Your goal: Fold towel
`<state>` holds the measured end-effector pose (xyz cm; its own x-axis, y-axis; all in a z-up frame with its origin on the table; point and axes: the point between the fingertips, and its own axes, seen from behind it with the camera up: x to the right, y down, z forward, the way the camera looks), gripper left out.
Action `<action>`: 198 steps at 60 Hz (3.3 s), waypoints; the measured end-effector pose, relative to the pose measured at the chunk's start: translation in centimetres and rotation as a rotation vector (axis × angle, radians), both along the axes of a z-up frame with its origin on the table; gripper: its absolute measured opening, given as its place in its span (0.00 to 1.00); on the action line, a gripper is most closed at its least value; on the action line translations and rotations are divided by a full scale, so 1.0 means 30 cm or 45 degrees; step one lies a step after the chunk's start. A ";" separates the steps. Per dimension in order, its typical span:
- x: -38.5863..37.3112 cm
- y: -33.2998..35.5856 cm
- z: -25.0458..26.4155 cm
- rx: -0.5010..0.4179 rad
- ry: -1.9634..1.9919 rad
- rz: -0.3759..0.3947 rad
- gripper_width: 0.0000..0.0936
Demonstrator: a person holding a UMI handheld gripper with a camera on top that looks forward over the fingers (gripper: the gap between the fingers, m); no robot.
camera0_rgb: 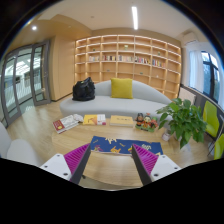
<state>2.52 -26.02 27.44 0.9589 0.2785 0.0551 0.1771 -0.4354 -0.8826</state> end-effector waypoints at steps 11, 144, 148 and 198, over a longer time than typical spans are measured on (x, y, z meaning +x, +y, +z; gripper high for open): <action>-0.008 0.025 -0.077 -0.029 -0.028 -0.025 0.91; 0.188 0.965 -0.642 -0.132 0.051 -0.244 0.19; 0.305 0.971 -0.719 -0.164 -0.047 -0.287 0.57; 0.349 0.215 -0.257 -0.022 -0.064 -0.309 0.91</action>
